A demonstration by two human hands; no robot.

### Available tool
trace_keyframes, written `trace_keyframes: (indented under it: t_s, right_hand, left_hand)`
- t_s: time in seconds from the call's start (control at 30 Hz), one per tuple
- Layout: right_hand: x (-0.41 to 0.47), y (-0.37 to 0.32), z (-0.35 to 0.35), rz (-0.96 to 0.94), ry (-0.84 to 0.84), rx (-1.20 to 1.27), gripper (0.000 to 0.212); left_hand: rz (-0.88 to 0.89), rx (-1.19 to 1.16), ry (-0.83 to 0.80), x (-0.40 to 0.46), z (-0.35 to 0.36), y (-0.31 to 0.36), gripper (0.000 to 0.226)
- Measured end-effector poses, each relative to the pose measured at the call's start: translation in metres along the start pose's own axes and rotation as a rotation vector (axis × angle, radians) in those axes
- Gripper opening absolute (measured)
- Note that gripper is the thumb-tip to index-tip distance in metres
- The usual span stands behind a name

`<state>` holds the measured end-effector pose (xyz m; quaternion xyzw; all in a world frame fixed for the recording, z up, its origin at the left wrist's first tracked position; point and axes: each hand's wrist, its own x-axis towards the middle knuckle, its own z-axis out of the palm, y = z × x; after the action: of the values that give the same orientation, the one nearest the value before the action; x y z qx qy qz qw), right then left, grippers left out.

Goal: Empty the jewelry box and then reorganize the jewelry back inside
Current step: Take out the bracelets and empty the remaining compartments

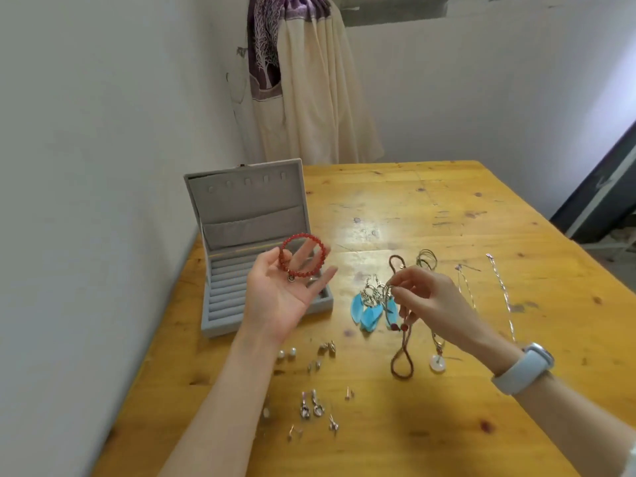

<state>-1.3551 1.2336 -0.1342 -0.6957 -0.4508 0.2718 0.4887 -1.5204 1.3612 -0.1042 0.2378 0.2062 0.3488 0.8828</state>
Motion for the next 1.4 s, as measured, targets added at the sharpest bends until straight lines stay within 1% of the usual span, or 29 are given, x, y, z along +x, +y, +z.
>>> trace_keyframes:
  t_s: [0.03,0.1,0.17,0.23,0.3,0.37,0.43,0.5,0.57,0.6,0.63,0.7,0.73,0.8,0.93,0.97,1.03,1.1,1.17,1.23,1.3,1.4]
  right_hand:
    - [-0.014,0.003,0.0,0.024,-0.037,-0.011,0.013]
    - [-0.041,0.01,0.002,0.074,-0.121,-0.048,0.01]
    - [-0.065,0.017,0.006,0.117,-0.198,-0.065,0.008]
    - [-0.083,0.025,0.012,0.143,-0.234,-0.093,0.007]
    - [-0.093,0.034,0.018,0.096,-0.21,-0.227,0.008]
    - [-0.098,0.043,0.024,-0.026,-0.146,-0.407,0.012]
    - [-0.101,0.047,0.028,-0.15,-0.08,-0.537,0.017]
    - [-0.103,0.048,0.028,-0.259,-0.007,-0.678,0.018]
    - [-0.105,0.048,0.025,-0.34,0.09,-0.731,0.021]
    - [-0.106,0.045,0.024,-0.33,0.105,-0.658,0.022]
    - [-0.107,0.041,0.022,-0.276,0.098,-0.519,0.02]
    - [-0.109,0.036,0.02,-0.108,0.006,-0.221,0.016]
    - [-0.109,0.034,0.019,-0.043,-0.04,-0.151,0.016]
    - [-0.112,0.035,0.018,0.01,-0.068,-0.07,0.015]
    - [-0.12,0.039,0.01,0.054,0.039,0.093,0.01]
    - [-0.123,0.041,0.005,0.058,0.071,0.115,0.01]
    - [-0.128,0.044,-0.009,0.073,0.136,0.149,0.011]
    - [-0.132,0.05,-0.025,0.096,0.184,0.108,0.014]
    - [-0.137,0.058,-0.037,0.11,0.205,-0.039,0.018]
    - [-0.141,0.068,-0.045,0.114,0.211,-0.203,0.016]
    - [-0.145,0.08,-0.05,0.097,0.189,-0.364,0.011]
    - [-0.149,0.097,-0.051,0.035,0.192,-0.571,0.01]
  left_hand:
    - [-0.038,-0.019,0.004,-0.011,0.001,-0.008,0.025]
    - [-0.119,0.02,0.044,-0.035,0.001,-0.025,0.023]
    - [-0.195,0.137,0.099,-0.058,-0.004,-0.042,0.022]
    - [-0.235,0.268,0.151,-0.078,-0.011,-0.059,0.02]
    - [-0.236,0.359,0.185,-0.092,-0.021,-0.072,0.022]
    - [-0.233,0.449,0.196,-0.1,-0.028,-0.08,0.025]
    - [-0.223,0.585,0.198,-0.106,-0.032,-0.087,0.026]
    - [-0.174,0.716,0.217,-0.11,-0.034,-0.093,0.021]
    - [-0.113,0.818,0.236,-0.112,-0.034,-0.097,0.013]
    - [-0.086,0.862,0.236,-0.112,-0.033,-0.099,0.013]
    - [-0.064,0.903,0.233,-0.112,-0.032,-0.101,0.014]
    - [-0.015,0.944,0.227,-0.111,-0.028,-0.106,0.016]
    - [0.018,0.951,0.218,-0.11,-0.025,-0.109,0.017]
    - [0.072,0.951,0.174,-0.109,-0.019,-0.115,0.02]
    - [0.066,0.951,0.11,-0.106,-0.006,-0.13,0.019]
    - [0.064,0.988,0.101,-0.105,-0.004,-0.134,0.02]
    - [0.11,1.154,0.069,-0.103,-0.001,-0.144,0.024]
    - [0.223,1.41,0.02,-0.1,0.003,-0.156,0.031]
    - [0.33,1.7,-0.02,-0.096,0.008,-0.169,0.035]
    - [0.382,1.919,-0.054,-0.093,0.011,-0.182,0.035]
    - [0.437,2.044,-0.132,-0.089,0.011,-0.194,0.032]
    - [0.62,2.152,-0.217,-0.084,0.003,-0.202,0.025]
